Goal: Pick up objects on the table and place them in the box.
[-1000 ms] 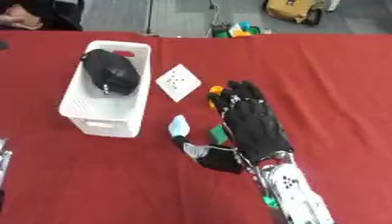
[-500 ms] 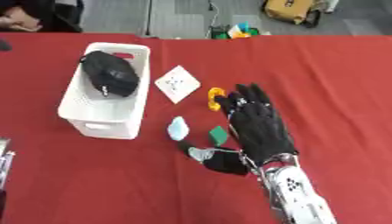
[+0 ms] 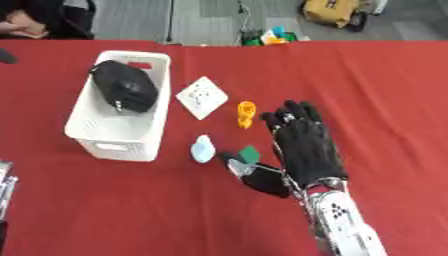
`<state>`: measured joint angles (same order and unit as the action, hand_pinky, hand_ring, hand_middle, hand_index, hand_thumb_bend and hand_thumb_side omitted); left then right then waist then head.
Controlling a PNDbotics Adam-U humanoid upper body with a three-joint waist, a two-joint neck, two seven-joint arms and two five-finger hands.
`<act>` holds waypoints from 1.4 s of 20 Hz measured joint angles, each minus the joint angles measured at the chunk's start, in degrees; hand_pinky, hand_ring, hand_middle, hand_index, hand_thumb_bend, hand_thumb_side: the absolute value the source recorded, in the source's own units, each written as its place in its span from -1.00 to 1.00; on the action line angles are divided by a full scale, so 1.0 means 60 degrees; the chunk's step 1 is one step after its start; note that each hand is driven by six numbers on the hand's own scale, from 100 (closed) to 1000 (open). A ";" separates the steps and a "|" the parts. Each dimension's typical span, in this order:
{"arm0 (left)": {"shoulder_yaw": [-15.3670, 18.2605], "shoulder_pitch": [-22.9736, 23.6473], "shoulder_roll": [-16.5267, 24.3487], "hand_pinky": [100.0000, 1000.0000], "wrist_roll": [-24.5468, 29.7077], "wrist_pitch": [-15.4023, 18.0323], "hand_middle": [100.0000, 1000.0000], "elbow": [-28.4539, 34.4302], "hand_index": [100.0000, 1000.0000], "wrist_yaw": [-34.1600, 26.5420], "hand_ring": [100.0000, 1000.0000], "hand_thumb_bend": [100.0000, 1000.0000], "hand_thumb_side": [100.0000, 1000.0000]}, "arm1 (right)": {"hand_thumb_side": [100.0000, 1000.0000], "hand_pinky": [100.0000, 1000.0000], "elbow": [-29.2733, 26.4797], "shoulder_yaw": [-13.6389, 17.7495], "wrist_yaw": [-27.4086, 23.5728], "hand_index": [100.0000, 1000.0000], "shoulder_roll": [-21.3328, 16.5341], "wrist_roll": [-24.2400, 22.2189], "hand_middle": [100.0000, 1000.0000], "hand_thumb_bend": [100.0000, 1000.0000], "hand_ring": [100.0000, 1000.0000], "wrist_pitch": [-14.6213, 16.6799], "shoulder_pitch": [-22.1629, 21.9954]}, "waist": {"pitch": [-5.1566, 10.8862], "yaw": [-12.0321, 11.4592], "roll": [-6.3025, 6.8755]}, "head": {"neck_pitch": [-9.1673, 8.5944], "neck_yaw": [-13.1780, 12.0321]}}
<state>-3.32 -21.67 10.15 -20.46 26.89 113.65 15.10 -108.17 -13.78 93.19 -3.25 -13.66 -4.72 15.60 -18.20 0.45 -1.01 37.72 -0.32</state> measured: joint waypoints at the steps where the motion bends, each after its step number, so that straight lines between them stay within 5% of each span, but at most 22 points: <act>1: 0.0000 0.0000 -0.0024 -0.32 0.0003 -0.0003 0.52 0.0000 0.82 0.0000 0.58 -0.99 1.00 | 1.00 0.80 0.0063 0.0000 0.0000 0.56 0.0002 -0.0012 0.06 0.17 0.73 -0.0011 0.0000 | -0.0008 -0.0002 0.0009 | 0.0000 0.0001; 23: -0.0031 -0.0006 -0.0038 -0.32 0.0030 -0.0030 0.53 0.0000 0.82 0.0001 0.58 -0.98 1.00 | 0.98 0.76 0.0937 0.0001 0.0083 0.48 0.0010 -0.0064 -0.06 0.11 0.71 -0.0066 0.0089 | -0.0047 -0.0028 0.0029 | -0.0016 0.0012; 28: -0.0060 -0.0006 -0.0040 -0.33 0.0037 -0.0037 0.53 0.0000 0.82 0.0009 0.58 -0.96 1.00 | 0.96 0.63 0.0994 0.0059 -0.0101 0.41 0.0080 -0.0002 -0.14 -0.01 0.58 -0.0143 0.0095 | -0.0073 -0.0020 0.0048 | -0.0051 0.0015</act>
<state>-3.68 -21.70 9.91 -20.23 26.67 113.65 15.15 -102.21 -13.42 92.58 -2.77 -13.67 -5.57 16.17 -18.64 0.34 -0.72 37.41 -0.23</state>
